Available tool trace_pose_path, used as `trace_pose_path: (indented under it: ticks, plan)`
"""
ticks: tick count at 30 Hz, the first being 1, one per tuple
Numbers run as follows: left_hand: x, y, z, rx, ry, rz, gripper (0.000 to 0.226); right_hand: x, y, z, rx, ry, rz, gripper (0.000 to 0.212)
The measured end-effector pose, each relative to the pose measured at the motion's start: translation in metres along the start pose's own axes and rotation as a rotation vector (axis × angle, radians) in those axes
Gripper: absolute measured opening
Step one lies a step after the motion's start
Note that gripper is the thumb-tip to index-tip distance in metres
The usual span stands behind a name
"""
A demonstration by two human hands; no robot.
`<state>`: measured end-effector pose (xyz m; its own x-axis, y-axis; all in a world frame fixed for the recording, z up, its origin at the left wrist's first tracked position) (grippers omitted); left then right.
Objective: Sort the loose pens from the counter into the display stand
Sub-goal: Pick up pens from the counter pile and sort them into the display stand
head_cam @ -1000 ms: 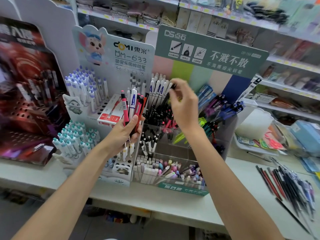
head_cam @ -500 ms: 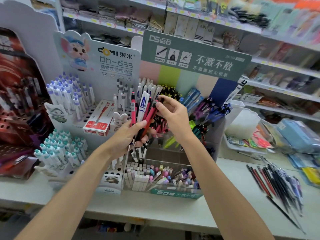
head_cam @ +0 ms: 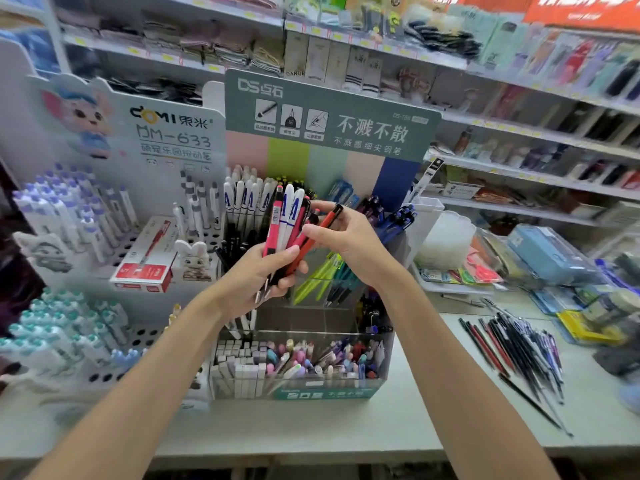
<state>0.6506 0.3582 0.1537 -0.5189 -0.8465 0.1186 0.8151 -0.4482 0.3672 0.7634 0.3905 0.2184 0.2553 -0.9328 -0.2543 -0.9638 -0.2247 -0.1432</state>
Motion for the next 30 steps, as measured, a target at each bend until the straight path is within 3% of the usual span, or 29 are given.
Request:
trace_pose_path:
  ticks: [5,8,11,14,17,22,27,30]
  plan:
    - [-0.004,0.01,-0.001,-0.019,-0.038,-0.068,0.057,-0.002,-0.011,0.004,-0.105,-0.002,0.032,0.013]
    - [-0.004,0.011,-0.002,-0.052,-0.068,-0.101,0.06,-0.003,-0.019,-0.003,-0.05,-0.084,0.049,0.017]
    - [-0.005,0.007,-0.006,-0.086,-0.107,-0.064,0.046,-0.005,-0.018,-0.009,0.022,-0.109,-0.011,0.033]
    - [-0.006,0.009,-0.011,-0.1,-0.127,-0.04,0.04,-0.006,-0.013,-0.011,0.212,-0.149,-0.094,0.028]
    - [-0.007,0.015,-0.013,-0.079,-0.118,-0.037,0.038,-0.006,-0.023,-0.006,0.19,-0.135,-0.004,0.02]
    - [-0.01,0.015,-0.014,-0.073,-0.111,-0.032,0.046,-0.002,-0.047,-0.008,0.2,-0.188,0.22,0.026]
    - [-0.002,0.013,-0.017,-0.171,-0.111,-0.027,0.036,-0.006,-0.028,-0.014,0.311,-0.18,0.02,0.026]
    - [0.006,0.001,-0.016,-0.183,-0.121,0.006,0.022,-0.009,-0.056,-0.024,0.185,-0.219,0.258,0.026]
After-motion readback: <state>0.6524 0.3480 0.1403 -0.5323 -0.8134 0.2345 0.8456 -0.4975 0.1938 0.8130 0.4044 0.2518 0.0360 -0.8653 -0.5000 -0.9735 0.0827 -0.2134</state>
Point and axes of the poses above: each hand's wrist, its own x-axis away from the middle knuckle, its own y-axis out of the palm, z = x × y, the point moved 9 cm from there along -x, towards the middle knuckle, and after that the axes turned 8 degrees about -y, right-handed, at the moved point
